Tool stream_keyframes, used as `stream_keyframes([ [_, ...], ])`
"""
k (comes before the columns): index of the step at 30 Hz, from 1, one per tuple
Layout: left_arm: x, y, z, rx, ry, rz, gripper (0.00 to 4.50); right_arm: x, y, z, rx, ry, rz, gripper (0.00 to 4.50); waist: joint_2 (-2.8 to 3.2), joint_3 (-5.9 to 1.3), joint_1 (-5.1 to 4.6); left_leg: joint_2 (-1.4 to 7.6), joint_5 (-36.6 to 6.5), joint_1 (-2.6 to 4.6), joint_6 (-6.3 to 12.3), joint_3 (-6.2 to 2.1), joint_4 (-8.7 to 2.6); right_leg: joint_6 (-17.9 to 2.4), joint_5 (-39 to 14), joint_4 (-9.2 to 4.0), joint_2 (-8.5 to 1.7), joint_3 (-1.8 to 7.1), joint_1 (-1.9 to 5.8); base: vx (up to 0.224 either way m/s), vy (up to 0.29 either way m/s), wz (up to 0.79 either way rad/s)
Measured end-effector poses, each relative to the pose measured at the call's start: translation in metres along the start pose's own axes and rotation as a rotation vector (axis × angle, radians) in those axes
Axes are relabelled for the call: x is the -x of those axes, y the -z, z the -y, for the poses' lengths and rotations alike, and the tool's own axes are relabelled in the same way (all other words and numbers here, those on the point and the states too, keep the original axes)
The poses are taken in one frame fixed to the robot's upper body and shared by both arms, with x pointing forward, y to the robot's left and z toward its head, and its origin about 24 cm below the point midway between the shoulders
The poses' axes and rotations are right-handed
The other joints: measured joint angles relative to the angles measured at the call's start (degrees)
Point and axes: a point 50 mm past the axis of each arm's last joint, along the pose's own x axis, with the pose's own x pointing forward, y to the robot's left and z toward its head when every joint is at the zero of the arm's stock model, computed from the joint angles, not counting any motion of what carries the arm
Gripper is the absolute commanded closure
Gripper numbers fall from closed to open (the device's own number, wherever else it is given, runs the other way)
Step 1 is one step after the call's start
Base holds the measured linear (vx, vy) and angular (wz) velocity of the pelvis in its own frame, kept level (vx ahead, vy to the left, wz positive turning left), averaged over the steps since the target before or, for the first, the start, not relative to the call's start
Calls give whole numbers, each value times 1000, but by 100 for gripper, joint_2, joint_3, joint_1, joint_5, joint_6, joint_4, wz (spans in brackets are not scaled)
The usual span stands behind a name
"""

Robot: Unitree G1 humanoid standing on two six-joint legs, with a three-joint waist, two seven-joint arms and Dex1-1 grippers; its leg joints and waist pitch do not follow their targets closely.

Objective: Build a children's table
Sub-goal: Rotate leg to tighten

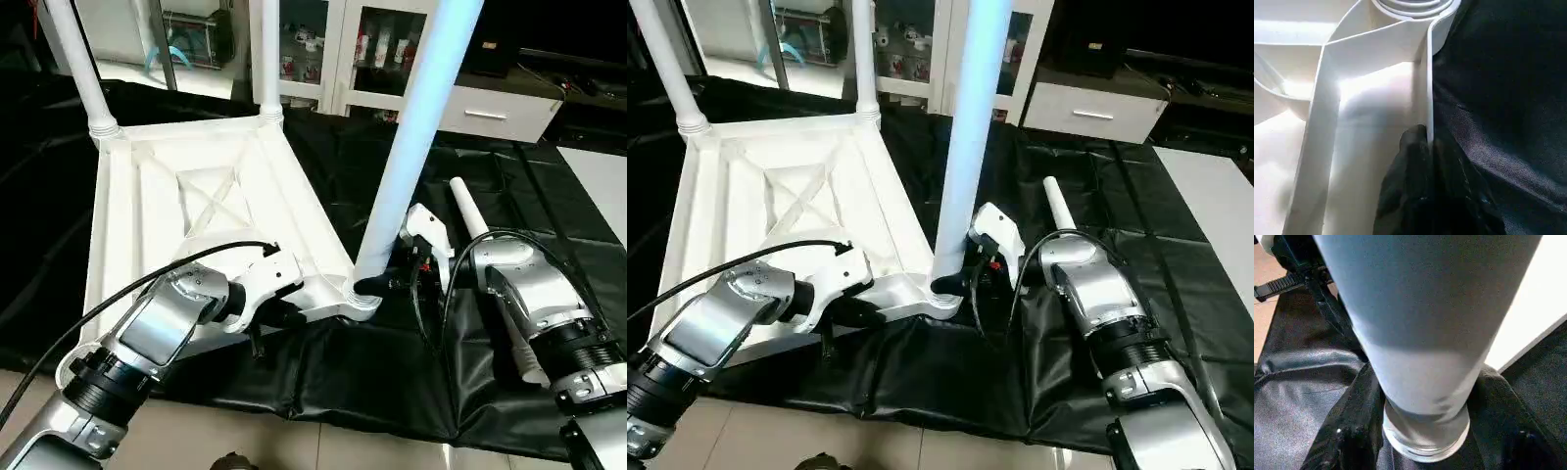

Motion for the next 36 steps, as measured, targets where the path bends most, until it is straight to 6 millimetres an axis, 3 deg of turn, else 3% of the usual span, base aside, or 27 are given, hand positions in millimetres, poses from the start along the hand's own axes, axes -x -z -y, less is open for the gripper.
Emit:
stream_keyframes([
  [12, 0, 2, -3, 27, -16, 5, 450, -8, 4, 2, -25, 53, 31, 255, -15, -11, -43, 6, 6, 27, -10, 0, 0, -7, 5, 10, 3, 0, 16, 0, 0, 0],
  [15, -4, 5, -7, 77, -59, 17, 450, -19, 8, 5, -69, 148, 60, 256, -17, -10, -184, 6, 5, 97, -14, 0, -1, -1, 3, 3, 4, 0, 83, 0, 0, 0],
  [20, -22, -4, -19, 170, -153, 70, 450, -30, 12, 15, -192, 383, 120, 257, -35, -14, -318, 4, 6, 98, -14, -3, -2, 17, -7, -17, 4, -2, 89, 0, 0, 0],
  [31, -55, -37, -36, 280, -372, 79, 450, -73, -5, 29, -400, 964, 183, 258, -36, -14, -441, 2, 11, 81, -22, -8, -6, 18, 16, -20, 3, -5, 44, 0, 0, 0],
  [36, -55, -41, -40, 272, -407, 84, 450, -82, -13, 31, -449, 1058, 218, 259, -40, -16, -444, 3, 10, 62, -24, -4, -30, 13, 37, -22, 3, -4, 21, 0, 0, 0],
])
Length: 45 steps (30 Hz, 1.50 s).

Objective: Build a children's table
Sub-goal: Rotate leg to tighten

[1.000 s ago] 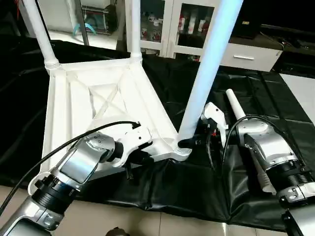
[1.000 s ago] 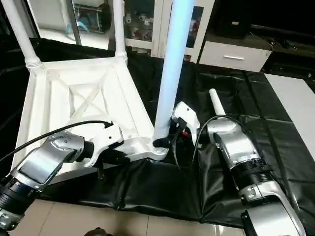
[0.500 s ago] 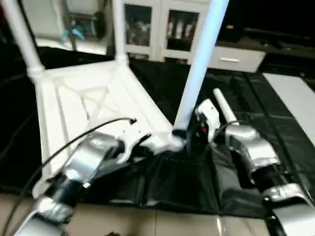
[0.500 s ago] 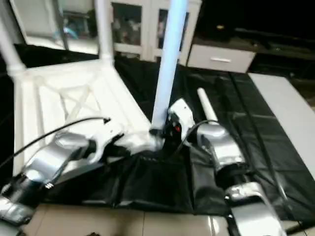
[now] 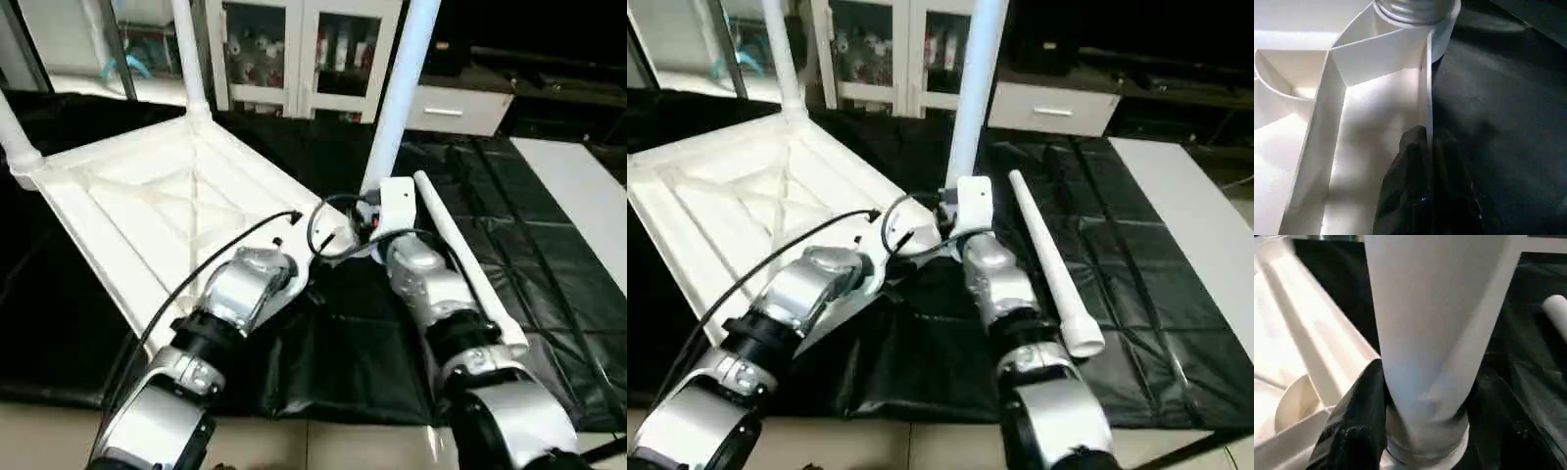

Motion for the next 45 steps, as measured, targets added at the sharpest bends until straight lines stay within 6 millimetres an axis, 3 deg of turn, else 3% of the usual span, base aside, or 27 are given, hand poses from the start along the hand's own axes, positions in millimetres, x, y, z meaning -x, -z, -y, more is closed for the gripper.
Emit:
stream_keyframes([
  [3, 1, -2, -2, -3, -5, 8, 450, -1, -2, -1, -16, -20, 42, 259, -2, -2, -1, 2, 1, -48, 1, 2, -3, -1, 0, 2, 2, -1, -45, 0, 0, 0],
  [6, 2, -2, -4, -4, -5, 9, 450, -1, -2, 0, -13, -85, 54, 189, -5, 1, -8, 2, 2, -64, 3, 5, -2, -5, 3, 2, 2, 0, -52, 0, 0, 0],
  [8, 4, -1, -6, -6, -4, 9, 450, 0, -2, -2, -28, -126, 56, 186, 2, 6, -23, 4, 2, -63, 2, 5, -2, -6, 4, 2, 2, 0, -53, 0, 0, 0],
  [10, 7, 0, -8, -9, -1, 12, 450, 0, -3, 0, -34, -154, 57, 149, 8, 10, -30, 8, 2, -63, 2, 5, -2, -7, 4, 5, 5, -1, -56, 0, 0, 0],
  [13, 13, 4, -11, -20, 16, 18, 450, 3, -4, 3, -13, -227, 50, 142, 20, 17, -25, 9, 2, -62, 2, 5, -2, -7, 4, 5, 6, -1, -60, 0, 0, 0],
  [15, 18, 8, -12, -38, 43, 20, 450, 7, -5, 14, 40, -289, 35, 111, 28, 21, 5, 8, 1, -64, 3, 5, -2, -7, 3, -2, 6, -1, -61, 0, 0, 0],
  [18, 29, 15, -13, -74, 107, 22, 450, 17, -6, 32, 127, -397, -12, 100, 57, 34, 87, 8, 0, -66, 4, 6, -2, -7, 3, -6, 5, -1, -61, 0, 0, 0],
  [23, 41, 26, -11, -125, 207, 15, 450, 31, -8, 45, 237, -558, -67, 56, 96, 42, 199, 9, 1, -63, 3, 10, -1, -8, 3, -4, 2, -2, -56, 0, 0, 0],
  [28, 53, 35, -6, -170, 310, -18, 450, 49, -6, 55, 320, -708, -127, 9, 96, 42, 280, 9, 0, -60, 3, 11, 5, -9, 3, -5, 0, -2, -47, 0, 0, 0],
  [33, 65, 42, -6, -208, 396, -55, 450, 70, 5, 71, 368, -866, -239, 4, 93, 40, 305, 9, 1, -53, 3, 11, 7, -9, 3, -8, -1, -2, -35, 0, 0, 0],
  [36, 68, 44, -4, -214, 413, -65, 450, 73, 8, 67, 376, -924, -254, 4, 92, 39, 293, 10, 1, -49, 3, 11, 8, -9, 4, -5, -1, -2, -34, 0, 0, 0],
  [45, 70, 44, 0, -229, 435, -76, 450, 65, 11, 56, 417, -955, -222, 4, 86, 35, 310, 9, 1, -56, 4, 11, 13, -9, 3, -6, -2, -2, -34, 0, 0, 0],
])
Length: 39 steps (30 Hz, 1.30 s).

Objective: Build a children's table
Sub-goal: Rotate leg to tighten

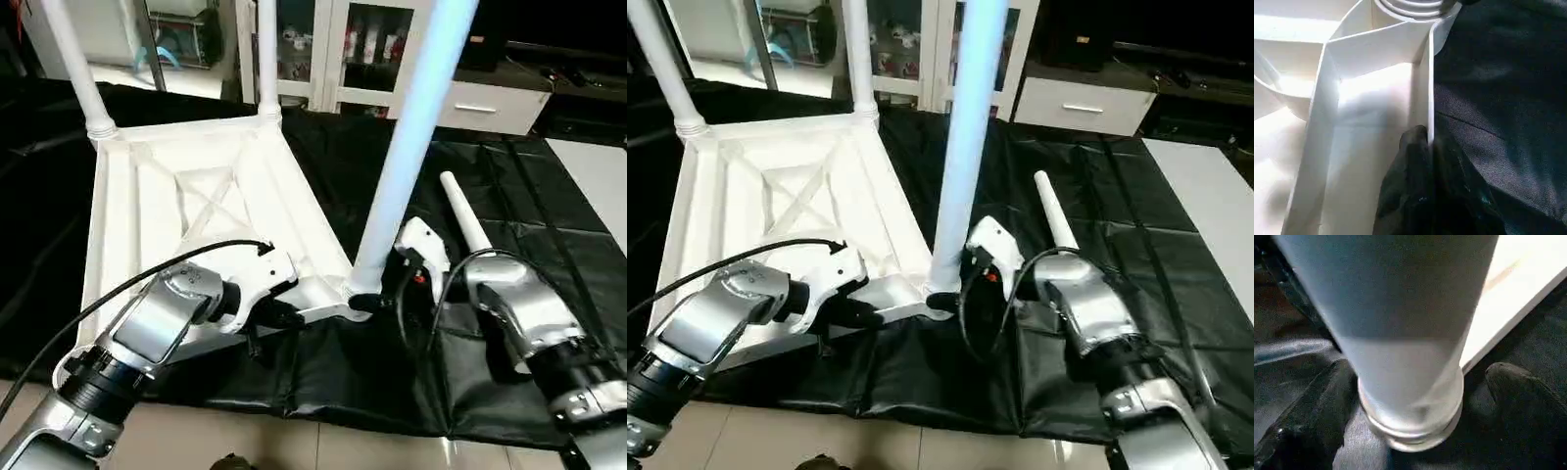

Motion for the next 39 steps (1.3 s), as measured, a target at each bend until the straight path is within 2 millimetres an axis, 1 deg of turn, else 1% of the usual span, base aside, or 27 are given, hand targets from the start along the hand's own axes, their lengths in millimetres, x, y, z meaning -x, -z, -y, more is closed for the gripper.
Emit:
stream_keyframes([
  [5, 0, 0, 0, 3, -1, -3, 450, -2, 5, 0, 1, 3, -7, 4, 0, 0, -3, 0, 0, 0, 0, 0, 1, 0, 0, 1, 0, 0, 0, 0, 0, 0],
  [6, 0, 0, 0, 3, -1, -3, 450, -2, 4, 0, 4, 3, -5, 20, 0, 0, -5, 0, 0, 1, 0, 0, 1, 0, 0, 1, 0, 0, 0, 0, 0, 0],
  [7, 1, 0, 1, 3, 0, -3, 450, -2, 5, 0, 4, 2, -4, 20, 0, 0, -6, 0, 0, 2, 0, 0, 1, 0, 0, 1, 0, 0, 1, 0, 0, 0],
  [9, 1, 1, 1, 2, -1, -4, 450, -3, 5, 0, 4, -3, 1, 49, 0, 0, -9, 0, 0, 1, 0, 0, 1, 0, 0, 1, 0, 0, 1, 0, 0, 0],
  [13, 1, 1, 1, 3, -2, -5, 450, -6, 7, -1, -5, -12, 9, 60, 0, 0, -14, 0, 0, 1, 0, 0, 2, 0, 0, 2, 0, 0, 1, 0, 0, 0],
  [15, 1, 1, 0, 3, -2, -6, 450, -7, 7, -2, -7, -15, 10, 85, 1, 0, -16, 0, 0, 2, 0, 0, 2, 0, 0, 4, 0, 0, 1, 0, 0, 0],
  [17, 1, 1, 0, 3, -2, -6, 450, -7, 7, -2, -7, -20, 11, 102, 0, 0, -18, 0, 0, 2, 0, 0, 2, 0, 0, 4, 0, 0, 1, 0, 0, 0],
  [18, 1, 1, 0, 3, -2, -6, 450, -7, 7, -2, -7, -26, 12, 119, 1, 0, -18, 0, 0, 2, 0, 0, 3, 0, 0, 4, 0, 0, 1, 0, 0, 0],
  [19, 1, 1, 0, 3, -2, -6, 450, -7, 7, -2, -7, -30, 12, 119, 1, 0, -18, 0, 1, 2, 0, 0, 3, 0, 0, 4, 0, 0, 1, 0, 0, 0],
  [25, 1, 1, 1, 2, -1, -6, 450, -7, 7, -3, 1, -39, 17, 169, 1, -1, -18, 0, 0, 2, 0, 0, 4, 0, 0, 6, 0, 0, 1, 0, 0, 0],
  [32, 1, 1, 1, 3, -1, -7, 450, -9, 8, -3, -5, -35, 22, 175, -5, -4, -27, 1, 1, 5, 0, 0, 4, 0, 0, 9, 0, 0, 2, 0, 0, 0],
  [35, 2, 4, -3, 25, -25, -7, 450, -19, 11, -3, -37, 13, 53, 175, -20, -14, -64, 3, 1, 16, -2, 0, 4, -3, 2, 14, 2, 1, 26, 0, 0, 0],
  [37, 0, 6, -7, 54, -69, 0, 450, -29, 13, -3, -88, 100, 83, 175, -25, -15, -159, 2, 1, 86, -3, 0, 4, -7, 5, 13, 2, 3, 65, 0, 0, 0],
  [39, -6, 5, -10, 77, -101, 9, 450, -35, 16, -1, -133, 175, 100, 175, -31, -15, -198, 1, 0, 107, -4, -3, 2, 19, -11, 5, 2, 1, 97, -55, -1, -3],
])
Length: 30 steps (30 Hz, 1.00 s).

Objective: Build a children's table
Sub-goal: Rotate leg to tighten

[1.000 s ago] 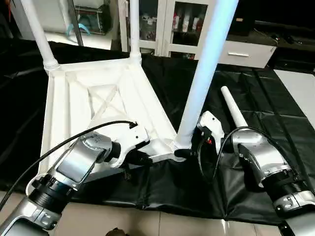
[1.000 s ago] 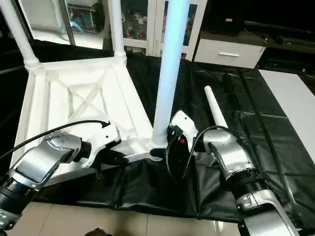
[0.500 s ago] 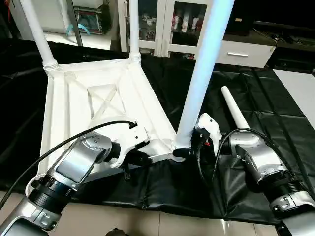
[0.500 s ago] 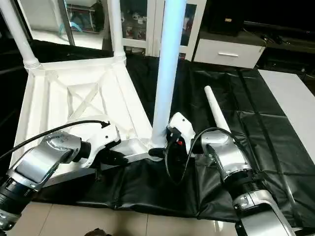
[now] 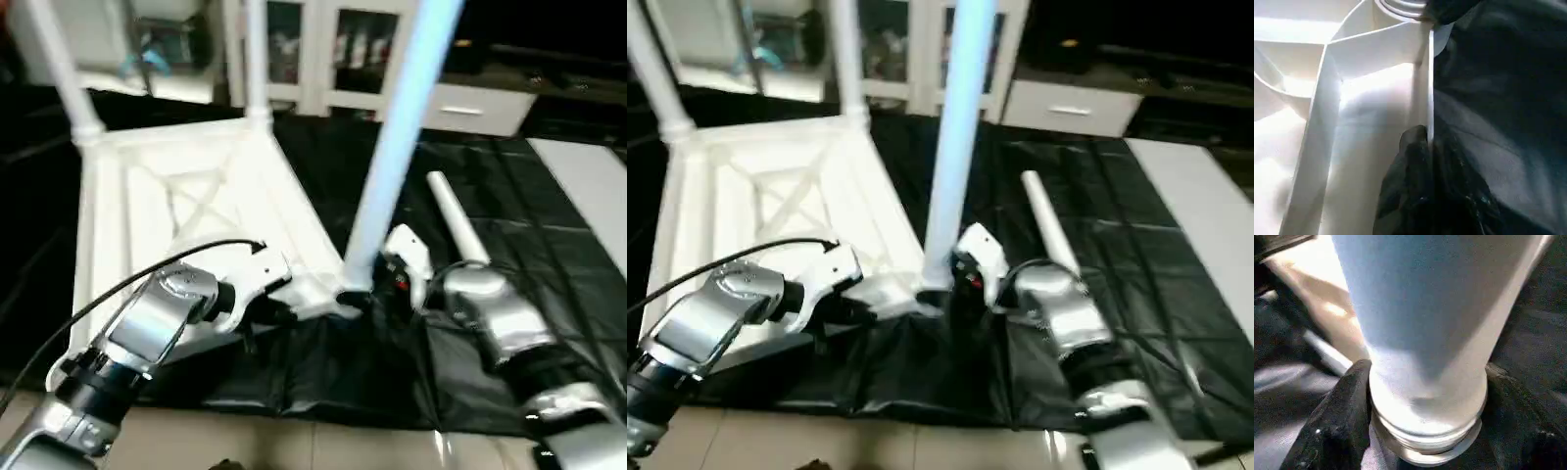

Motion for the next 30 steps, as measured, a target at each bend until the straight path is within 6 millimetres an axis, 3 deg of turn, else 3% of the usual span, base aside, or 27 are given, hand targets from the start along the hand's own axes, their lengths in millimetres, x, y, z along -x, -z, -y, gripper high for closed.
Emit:
stream_keyframes([
  [4, -13, -6, -7, 63, -91, 32, 450, -19, -1, 2, -93, 208, 36, 176, -4, -2, -98, -2, 0, 21, 0, -32, -14, 1, -1, -68, 0, -37, 9, 0, 0, 0],
  [9, -40, -27, -11, 132, -236, 63, 450, -46, -12, 5, -208, 581, 66, 176, 10, 7, -210, -9, -1, 23, 1, -46, -19, 1, 0, -163, 0, -60, 0, 0, 0, 0],
  [14, -56, -42, -12, 150, -293, 76, 450, -55, -19, 6, -295, 784, 76, 176, 33, 15, -180, -32, -2, -14, 3, -25, -23, -2, 1, -195, -6, -23, -16, 0, 0, 0],
  [23, -56, -45, -15, 142, -312, 87, 450, -59, -23, 5, -288, 805, 127, 176, 51, 11, -123, -37, -1, -23, 4, -10, -35, -9, 133, -179, -9, 3, -34, 0, 0, 0],
  [24, -56, -45, -16, 139, -315, 89, 450, -58, -23, 5, -287, 796, 137, 120, 71, 8, -121, -37, -1, -24, 4, -10, -54, -8, 141, -179, -8, 1, -40, 0, 0, 0],
  [30, -46, -43, -22, 128, -336, 109, 450, -59, -27, 2, -255, 715, 179, 84, 135, -5, -147, -4, 14, -77, -21, -9, -88, -23, 164, -147, 23, -1, -120, 0, 0, 0],
])
